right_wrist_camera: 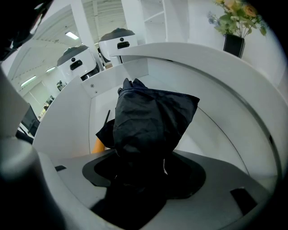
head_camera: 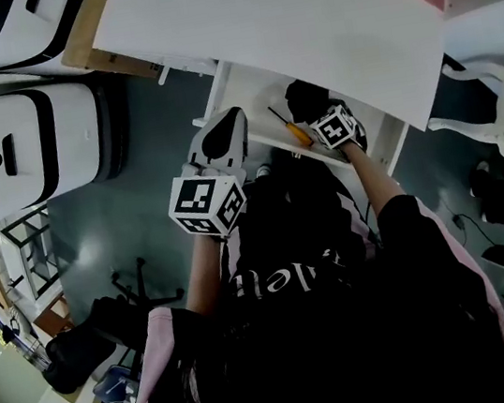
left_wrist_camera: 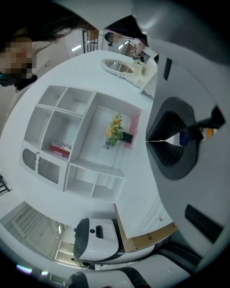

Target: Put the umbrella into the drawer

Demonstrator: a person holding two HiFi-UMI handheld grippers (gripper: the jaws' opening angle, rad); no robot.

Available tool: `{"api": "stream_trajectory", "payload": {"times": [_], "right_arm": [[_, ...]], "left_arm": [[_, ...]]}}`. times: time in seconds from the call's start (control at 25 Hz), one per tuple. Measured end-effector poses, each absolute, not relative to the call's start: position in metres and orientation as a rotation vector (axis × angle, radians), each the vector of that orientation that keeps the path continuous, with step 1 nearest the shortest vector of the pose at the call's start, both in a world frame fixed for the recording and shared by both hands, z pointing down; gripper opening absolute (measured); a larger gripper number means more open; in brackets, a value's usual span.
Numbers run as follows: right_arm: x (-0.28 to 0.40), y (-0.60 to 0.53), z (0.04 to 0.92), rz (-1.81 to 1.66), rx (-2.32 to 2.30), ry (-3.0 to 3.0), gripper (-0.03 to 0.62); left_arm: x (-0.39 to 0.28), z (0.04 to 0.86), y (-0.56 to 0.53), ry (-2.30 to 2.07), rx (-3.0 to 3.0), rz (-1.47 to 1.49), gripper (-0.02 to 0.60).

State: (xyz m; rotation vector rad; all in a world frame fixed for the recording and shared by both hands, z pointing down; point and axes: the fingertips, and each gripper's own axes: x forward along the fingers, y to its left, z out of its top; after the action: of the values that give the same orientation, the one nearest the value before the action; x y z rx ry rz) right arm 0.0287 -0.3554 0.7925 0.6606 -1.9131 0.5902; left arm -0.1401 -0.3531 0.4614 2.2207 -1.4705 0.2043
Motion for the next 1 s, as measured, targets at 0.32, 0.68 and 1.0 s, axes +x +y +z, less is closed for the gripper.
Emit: {"api": "stream_trajectory", "payload": {"times": [0.32,0.68,1.0], "right_arm": [[0.039,-0.355,0.776,0.605,0.777,-1.873,0.293],[0.048,-0.35,0.718,0.669,0.938,-1.992,0.291],[0.034,-0.338,0.616,0.697,1.117,-2.238,0.291]], "left_arm": [[-0.135,0.463,-0.348,-1.422,2.251,0.204,0.017],[-0.122,0.457,-0.337,-1.356,2.303,0.187,0.017],[-0.117,0.45,-0.313,-1.313,2.348,0.166,0.017]]}}
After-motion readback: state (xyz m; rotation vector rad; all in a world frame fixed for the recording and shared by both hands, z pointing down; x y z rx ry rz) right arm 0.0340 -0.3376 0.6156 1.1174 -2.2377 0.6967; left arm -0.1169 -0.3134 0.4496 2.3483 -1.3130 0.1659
